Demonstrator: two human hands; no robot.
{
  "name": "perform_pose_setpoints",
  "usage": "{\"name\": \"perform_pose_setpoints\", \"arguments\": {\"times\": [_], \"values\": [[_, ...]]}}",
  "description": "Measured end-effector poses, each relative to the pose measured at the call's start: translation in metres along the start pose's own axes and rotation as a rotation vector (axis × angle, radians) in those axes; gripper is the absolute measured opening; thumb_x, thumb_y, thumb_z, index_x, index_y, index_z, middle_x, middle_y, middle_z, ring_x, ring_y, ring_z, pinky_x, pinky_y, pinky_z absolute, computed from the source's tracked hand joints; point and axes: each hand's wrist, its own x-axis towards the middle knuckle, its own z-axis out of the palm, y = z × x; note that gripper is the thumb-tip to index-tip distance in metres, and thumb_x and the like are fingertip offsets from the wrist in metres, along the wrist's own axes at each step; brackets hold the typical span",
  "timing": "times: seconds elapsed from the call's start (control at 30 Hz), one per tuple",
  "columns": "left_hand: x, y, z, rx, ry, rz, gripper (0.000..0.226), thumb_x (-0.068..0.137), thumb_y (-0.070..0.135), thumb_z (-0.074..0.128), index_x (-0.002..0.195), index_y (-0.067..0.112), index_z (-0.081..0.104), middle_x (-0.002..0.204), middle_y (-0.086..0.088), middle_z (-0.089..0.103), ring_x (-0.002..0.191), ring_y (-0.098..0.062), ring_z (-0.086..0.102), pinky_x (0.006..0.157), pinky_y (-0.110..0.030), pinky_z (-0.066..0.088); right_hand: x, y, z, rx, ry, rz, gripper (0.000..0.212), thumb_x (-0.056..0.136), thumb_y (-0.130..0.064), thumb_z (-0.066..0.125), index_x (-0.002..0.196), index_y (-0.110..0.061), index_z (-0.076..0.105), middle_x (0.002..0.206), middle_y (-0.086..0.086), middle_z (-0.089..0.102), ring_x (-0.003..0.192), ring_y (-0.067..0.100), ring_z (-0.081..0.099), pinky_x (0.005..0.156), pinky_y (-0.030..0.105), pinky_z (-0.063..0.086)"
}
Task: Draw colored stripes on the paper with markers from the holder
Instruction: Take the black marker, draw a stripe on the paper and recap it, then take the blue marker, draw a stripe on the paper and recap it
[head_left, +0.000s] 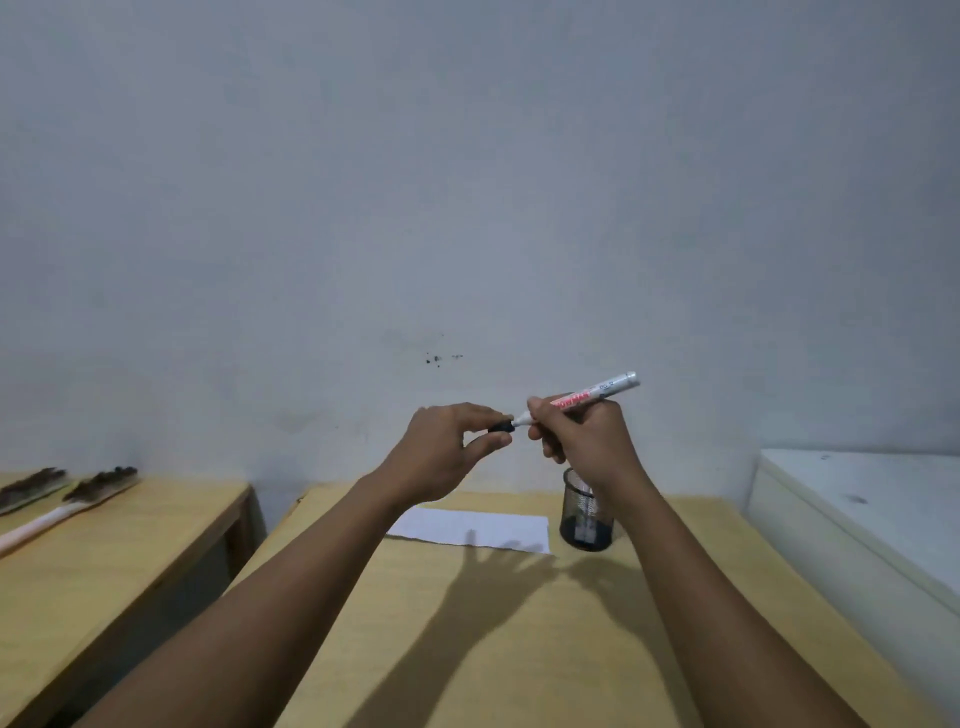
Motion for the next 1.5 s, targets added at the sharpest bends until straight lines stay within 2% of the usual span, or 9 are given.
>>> {"name": "perform_pose_setpoints", "arguments": {"times": [0.33,0.43,0.53,0.63,0.73,0.97,1.13,1.3,1.5], "values": [[0.006,0.067,0.039,0.551,0.121,0.224,0.022,0.097,0.041,0.049,0.100,0.030,0.068,0.085,0.007,0.074,0.090,-0.015,0.067,0.117,-0.058,0.009,-0.037,-0.011,-0.039,0.061,0.164,0.131,0.029,0.094,-0.034,0.073,0.072,-0.016,0.075,0.061,-0.001,0.059,0.060,0.017,0.051,0.058,0.026,0.043],[0.019,0.074,0.042,0.392,0.084,0.171,0.025,0.096,0.045,0.050,0.108,0.035,0.068,0.100,0.011,0.075,0.093,-0.015,0.067,0.117,-0.054,0.012,-0.033,-0.003,-0.051,0.033,0.346,0.227,0.054,0.082,-0.050,0.081,0.121,-0.014,0.067,0.107,0.006,0.065,0.095,0.022,0.063,0.078,0.032,0.050],[0.036,0.080,0.048,0.315,0.094,0.147,0.027,0.093,0.051,0.051,0.108,0.037,0.070,0.102,0.014,0.075,0.097,-0.010,0.066,0.117,-0.052,0.014,-0.027,0.009,-0.065,-0.251,0.534,0.205,0.105,0.071,-0.058,0.086,0.155,-0.029,0.032,0.155,0.003,0.033,0.143,0.024,0.036,0.114,0.050,0.035],[0.055,0.078,0.061,0.260,0.073,0.126,0.028,0.091,0.053,0.053,0.101,0.034,0.071,0.097,0.016,0.075,0.095,-0.005,0.066,0.115,-0.052,0.018,-0.017,0.019,-0.078,-0.530,0.431,-0.018,0.051,0.080,-0.052,0.081,0.126,-0.040,0.063,0.140,-0.012,0.050,0.132,0.013,0.045,0.104,0.042,0.028],[0.079,0.069,0.079,0.207,0.072,0.112,0.029,0.090,0.054,0.054,0.095,0.032,0.072,0.091,0.014,0.075,0.086,-0.005,0.068,0.105,-0.055,0.034,-0.002,0.031,-0.086,-0.666,0.248,-0.092,0.013,0.089,-0.041,0.076,0.093,-0.047,0.065,0.106,-0.026,0.065,0.105,0.001,0.055,0.095,0.035,0.023],[0.125,0.031,0.127,0.051,0.077,-0.016,0.038,0.089,0.057,0.054,0.117,0.035,0.066,0.123,0.012,0.068,0.112,-0.012,0.062,0.098,-0.050,0.046,0.045,0.064,-0.104,-0.492,0.309,-0.070,0.005,0.098,-0.017,0.068,0.101,-0.021,0.066,0.086,-0.015,0.068,0.071,-0.009,0.062,0.069,0.017,0.046],[0.146,-0.010,0.168,0.197,-0.149,-0.168,0.037,0.094,0.048,0.050,0.127,0.034,0.058,0.138,0.010,0.058,0.130,-0.019,0.048,0.110,-0.059,0.027,0.066,0.099,-0.106,-0.524,0.244,-0.001,0.061,0.100,-0.016,0.065,0.153,-0.032,0.040,0.086,-0.003,0.070,0.080,0.001,0.065,0.070,0.009,0.048],[0.159,-0.034,0.197,0.255,-0.300,-0.234,0.033,0.099,0.041,0.042,0.127,0.035,0.058,0.143,0.004,0.052,0.135,-0.026,0.041,0.109,-0.063,0.017,0.074,0.136,-0.104,-0.659,0.158,0.063,0.065,0.100,-0.017,0.063,0.153,-0.043,0.037,0.079,-0.012,0.066,0.080,0.018,0.069,0.086,0.044,0.059],[0.165,-0.048,0.209,0.218,-0.352,-0.210,0.030,0.098,0.042,0.041,0.113,0.036,0.067,0.138,0.006,0.056,0.129,-0.026,0.045,0.107,-0.063,0.019,0.076,0.160,-0.108,-0.813,0.076,0.168,0.053,0.098,-0.026,0.064,0.147,-0.038,0.046,0.084,-0.013,0.066,0.095,0.019,0.067,0.104,0.049,0.043]]}}
